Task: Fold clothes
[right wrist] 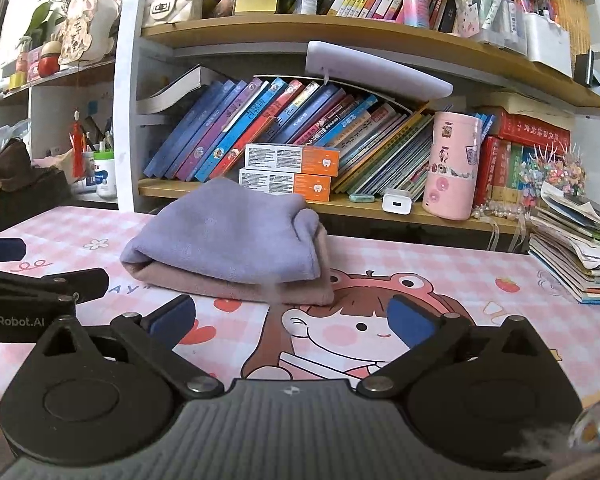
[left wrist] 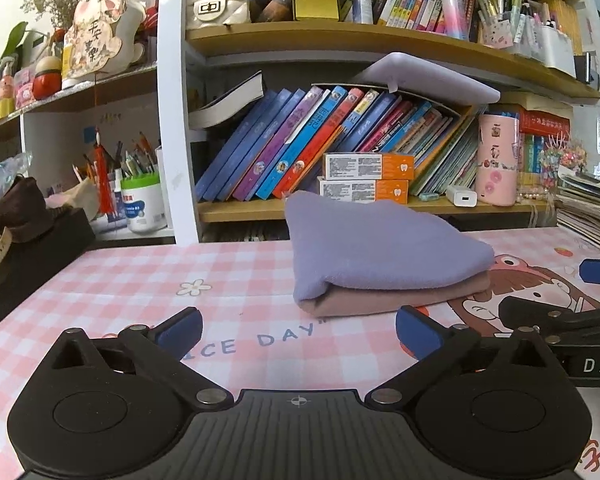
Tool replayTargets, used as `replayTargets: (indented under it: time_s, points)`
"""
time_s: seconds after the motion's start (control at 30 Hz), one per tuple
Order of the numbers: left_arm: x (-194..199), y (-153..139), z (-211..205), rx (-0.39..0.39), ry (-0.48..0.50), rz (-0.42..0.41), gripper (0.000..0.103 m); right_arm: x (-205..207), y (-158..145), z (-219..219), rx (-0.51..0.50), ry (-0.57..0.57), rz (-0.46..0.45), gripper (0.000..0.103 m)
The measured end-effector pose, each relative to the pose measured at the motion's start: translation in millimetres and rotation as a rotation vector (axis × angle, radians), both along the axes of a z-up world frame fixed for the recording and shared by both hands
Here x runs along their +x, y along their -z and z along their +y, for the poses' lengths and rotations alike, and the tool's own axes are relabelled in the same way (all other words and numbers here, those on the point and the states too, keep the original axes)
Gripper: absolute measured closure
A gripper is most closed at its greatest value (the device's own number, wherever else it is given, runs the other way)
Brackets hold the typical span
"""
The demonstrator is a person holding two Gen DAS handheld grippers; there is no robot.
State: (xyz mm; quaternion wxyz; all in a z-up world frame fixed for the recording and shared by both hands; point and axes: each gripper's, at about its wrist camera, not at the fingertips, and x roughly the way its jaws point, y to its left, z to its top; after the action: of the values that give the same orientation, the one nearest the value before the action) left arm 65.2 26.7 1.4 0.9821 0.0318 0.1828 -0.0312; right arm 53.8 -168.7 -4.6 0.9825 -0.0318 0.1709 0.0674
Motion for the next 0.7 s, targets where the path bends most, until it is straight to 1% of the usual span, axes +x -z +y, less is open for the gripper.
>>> replayTargets:
  time_s: [0.7]
  points:
    - [-2.1,-0.5,-2.7,0.015,0.008,-0.013,0.000,0.6,0.9,-1.4,0.006,0.015,0.010,0.000]
